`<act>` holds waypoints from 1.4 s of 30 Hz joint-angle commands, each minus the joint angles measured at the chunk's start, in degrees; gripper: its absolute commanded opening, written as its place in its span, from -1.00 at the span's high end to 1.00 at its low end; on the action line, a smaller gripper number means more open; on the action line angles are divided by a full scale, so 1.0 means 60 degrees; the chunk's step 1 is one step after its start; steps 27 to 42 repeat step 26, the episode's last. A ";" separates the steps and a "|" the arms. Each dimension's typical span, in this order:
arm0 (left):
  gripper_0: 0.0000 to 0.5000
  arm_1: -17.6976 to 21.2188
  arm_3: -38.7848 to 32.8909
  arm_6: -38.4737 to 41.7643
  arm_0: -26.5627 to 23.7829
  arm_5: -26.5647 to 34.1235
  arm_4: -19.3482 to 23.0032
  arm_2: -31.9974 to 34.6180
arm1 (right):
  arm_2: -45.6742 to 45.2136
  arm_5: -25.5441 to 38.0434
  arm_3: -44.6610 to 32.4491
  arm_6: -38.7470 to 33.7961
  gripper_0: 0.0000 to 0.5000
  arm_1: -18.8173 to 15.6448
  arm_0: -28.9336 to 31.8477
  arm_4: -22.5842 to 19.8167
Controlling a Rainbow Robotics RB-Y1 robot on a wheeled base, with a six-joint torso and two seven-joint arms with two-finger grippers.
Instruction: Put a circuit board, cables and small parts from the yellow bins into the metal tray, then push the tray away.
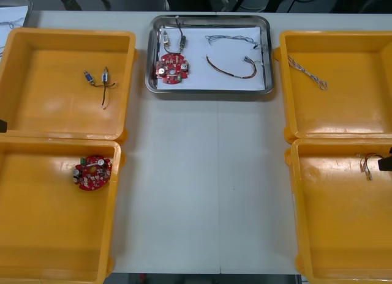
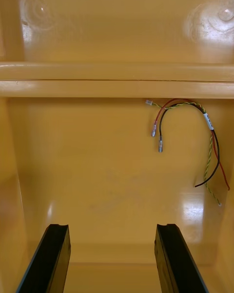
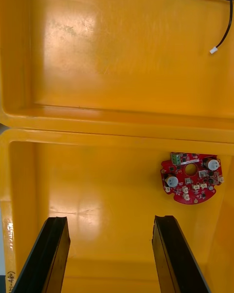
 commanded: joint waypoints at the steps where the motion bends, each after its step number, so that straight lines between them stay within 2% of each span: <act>1: -1.00 -0.0086 -0.0234 -0.0427 0.0179 0.0060 -0.0086 0.0225 | -0.0308 0.0072 -0.0283 0.0093 -1.00 -0.0398 0.0007 -0.0084; 42: -1.00 -0.0086 -0.0234 -0.0427 0.0179 0.0060 -0.0086 0.0225 | -0.0308 0.0072 -0.0283 0.0093 -1.00 -0.0398 0.0007 -0.0084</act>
